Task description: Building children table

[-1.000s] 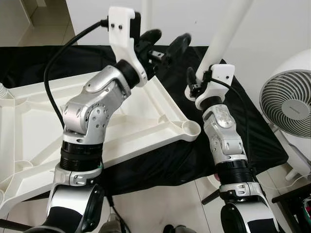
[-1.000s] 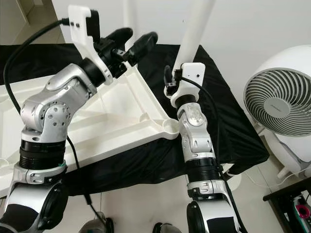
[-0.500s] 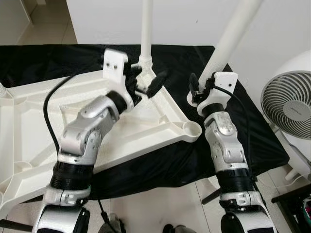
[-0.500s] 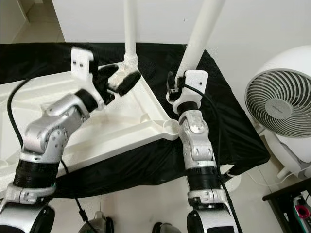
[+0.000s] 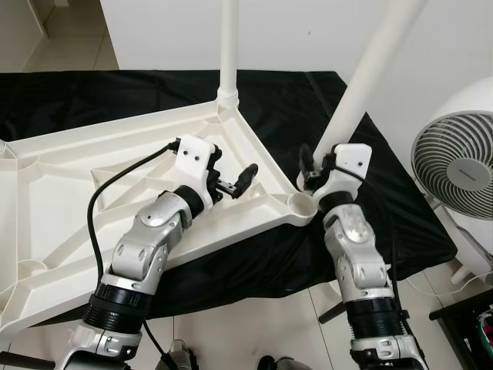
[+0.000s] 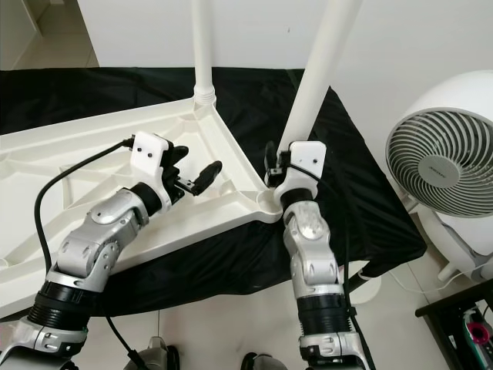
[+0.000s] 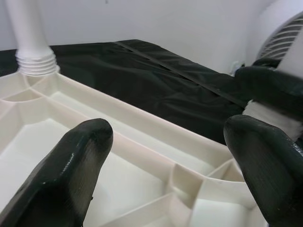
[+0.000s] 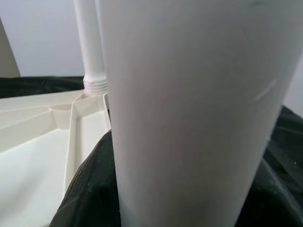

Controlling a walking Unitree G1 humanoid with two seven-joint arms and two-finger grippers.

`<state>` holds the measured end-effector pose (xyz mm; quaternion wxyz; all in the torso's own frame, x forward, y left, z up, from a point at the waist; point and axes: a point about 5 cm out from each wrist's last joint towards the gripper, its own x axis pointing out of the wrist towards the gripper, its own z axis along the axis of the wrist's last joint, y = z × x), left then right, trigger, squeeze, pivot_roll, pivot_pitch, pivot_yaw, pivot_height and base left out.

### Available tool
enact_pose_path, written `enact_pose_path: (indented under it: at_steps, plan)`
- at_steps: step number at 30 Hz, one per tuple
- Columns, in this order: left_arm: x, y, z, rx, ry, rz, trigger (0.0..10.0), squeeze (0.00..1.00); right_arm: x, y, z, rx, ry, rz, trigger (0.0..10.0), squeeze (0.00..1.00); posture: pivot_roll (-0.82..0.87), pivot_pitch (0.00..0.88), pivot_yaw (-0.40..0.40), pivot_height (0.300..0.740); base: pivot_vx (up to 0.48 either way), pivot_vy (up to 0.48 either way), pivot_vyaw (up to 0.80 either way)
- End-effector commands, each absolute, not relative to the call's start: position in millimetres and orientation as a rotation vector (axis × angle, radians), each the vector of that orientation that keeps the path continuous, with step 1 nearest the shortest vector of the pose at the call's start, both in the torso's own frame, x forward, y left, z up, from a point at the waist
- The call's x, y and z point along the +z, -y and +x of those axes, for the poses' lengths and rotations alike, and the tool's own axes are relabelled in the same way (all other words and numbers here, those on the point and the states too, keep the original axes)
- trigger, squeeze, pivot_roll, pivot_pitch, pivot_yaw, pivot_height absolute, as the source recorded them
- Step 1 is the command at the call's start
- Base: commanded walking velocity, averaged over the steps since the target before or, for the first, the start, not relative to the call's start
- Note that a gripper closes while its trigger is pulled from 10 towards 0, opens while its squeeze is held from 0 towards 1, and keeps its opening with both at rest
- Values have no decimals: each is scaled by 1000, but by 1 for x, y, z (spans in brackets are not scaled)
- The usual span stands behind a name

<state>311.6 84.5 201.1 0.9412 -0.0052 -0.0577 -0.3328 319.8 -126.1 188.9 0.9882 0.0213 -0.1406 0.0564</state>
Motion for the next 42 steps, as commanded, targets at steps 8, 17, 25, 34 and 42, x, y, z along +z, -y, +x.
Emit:
enact_pose_path:
  at_steps: [8,17,25,34,42]
  plan:
    - [190,-73,303,-780,157,46,10000,0,187,121,317,122,291,38,10000,0,88,60,-12,740,0,0,0]
    - [189,-77,310,-745,162,61,10000,0,188,117,321,139,307,15,10000,0,60,33,43,740,0,0,0]
    - [187,-70,311,-786,157,50,10000,0,192,117,321,142,330,-8,10000,0,24,41,57,740,0,0,0]
    - [178,-60,299,-831,127,58,10000,0,190,116,314,162,323,-8,10000,0,56,68,26,740,0,0,0]
    - [165,-55,282,-890,78,63,10000,0,178,109,308,201,279,0,10000,0,82,92,3,740,0,0,0]
